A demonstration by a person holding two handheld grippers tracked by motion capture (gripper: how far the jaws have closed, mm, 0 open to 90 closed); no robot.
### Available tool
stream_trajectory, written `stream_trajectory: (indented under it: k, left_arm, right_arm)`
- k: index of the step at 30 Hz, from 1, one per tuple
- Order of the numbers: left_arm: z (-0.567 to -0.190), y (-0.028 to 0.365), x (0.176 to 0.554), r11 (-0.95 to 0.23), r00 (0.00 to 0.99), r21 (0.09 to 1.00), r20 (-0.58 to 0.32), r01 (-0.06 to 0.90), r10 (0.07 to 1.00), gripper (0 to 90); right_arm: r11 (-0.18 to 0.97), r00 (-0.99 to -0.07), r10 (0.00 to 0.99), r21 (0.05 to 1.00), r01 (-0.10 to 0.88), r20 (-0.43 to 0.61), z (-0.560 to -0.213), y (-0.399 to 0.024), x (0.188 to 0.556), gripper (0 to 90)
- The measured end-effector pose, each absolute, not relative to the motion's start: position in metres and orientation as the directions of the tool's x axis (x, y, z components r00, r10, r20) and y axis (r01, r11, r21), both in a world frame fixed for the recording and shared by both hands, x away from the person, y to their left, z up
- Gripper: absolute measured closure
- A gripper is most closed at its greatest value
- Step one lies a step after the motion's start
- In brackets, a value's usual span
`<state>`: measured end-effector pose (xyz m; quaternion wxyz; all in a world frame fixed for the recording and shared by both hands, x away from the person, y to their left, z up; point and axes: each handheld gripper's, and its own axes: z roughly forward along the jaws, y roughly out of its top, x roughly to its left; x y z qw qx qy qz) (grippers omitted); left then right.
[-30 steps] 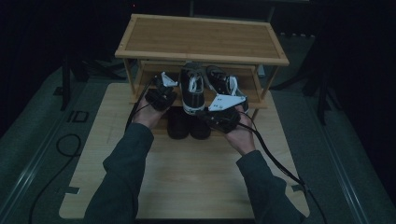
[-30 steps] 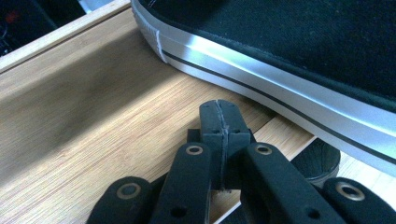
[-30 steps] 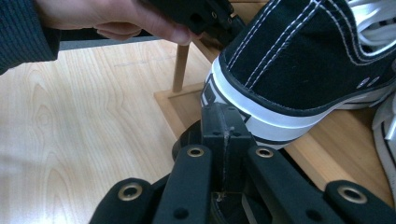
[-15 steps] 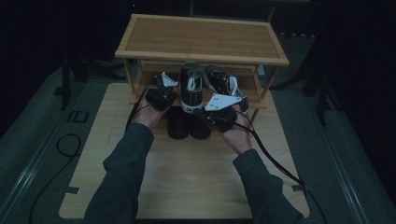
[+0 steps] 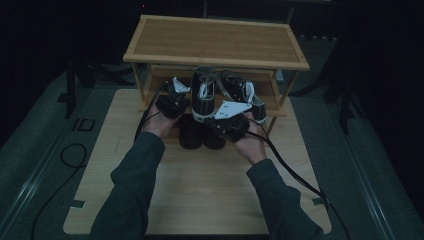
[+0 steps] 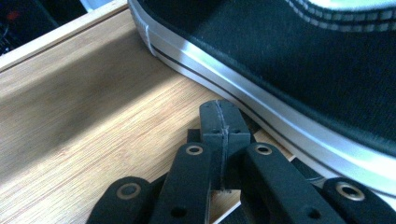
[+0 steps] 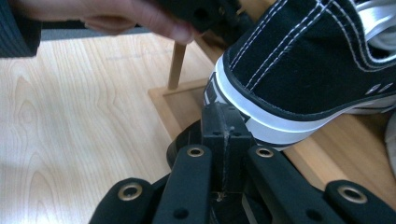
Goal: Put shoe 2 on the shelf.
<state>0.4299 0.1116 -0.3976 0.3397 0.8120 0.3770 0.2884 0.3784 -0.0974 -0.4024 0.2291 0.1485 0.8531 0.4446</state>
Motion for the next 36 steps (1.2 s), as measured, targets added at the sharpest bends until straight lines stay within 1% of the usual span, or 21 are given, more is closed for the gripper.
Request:
stream_trajectory:
  k: [7,13,21,25,26,28,36]
  left_arm:
    - [-0.398,0.114,0.431,-0.47,0.558,0.78,0.191,0.413,0.807,90.0]
    - [-0.396,0.114,0.43,-0.51,0.563,0.758,0.232,0.407,0.793,90.0]
    - [-0.397,0.123,0.43,-0.465,0.544,0.776,0.191,0.427,0.817,90.0]
    - [-0.397,0.124,0.43,-0.469,0.548,0.773,0.192,0.427,0.814,90.0]
    - [-0.397,0.125,0.43,-0.47,0.549,0.772,0.191,0.427,0.814,90.0]
    - [-0.397,0.125,0.431,-0.459,0.553,0.779,0.176,0.428,0.815,90.0]
    - [-0.397,0.125,0.431,-0.456,0.551,0.779,0.172,0.431,0.816,90.0]
  right_arm:
    - [0.553,-0.853,0.462,0.831,0.063,-0.243,-0.403,-0.097,0.378,89.5]
    - [0.557,-0.848,0.469,0.828,0.067,-0.247,-0.403,-0.097,0.376,88.1]
    - [0.559,-0.846,0.476,0.826,0.078,-0.242,-0.403,-0.098,0.376,87.9]
    - [0.568,-0.851,0.466,0.819,0.079,-0.241,-0.406,-0.096,0.376,88.6]
    - [0.575,-0.847,0.47,0.815,0.08,-0.249,-0.408,-0.095,0.377,90.0]
    - [0.565,-0.849,0.471,0.821,0.082,-0.239,-0.407,-0.095,0.378,90.0]
    - [0.557,-0.849,0.471,0.827,0.075,-0.239,-0.409,-0.091,0.38,90.0]
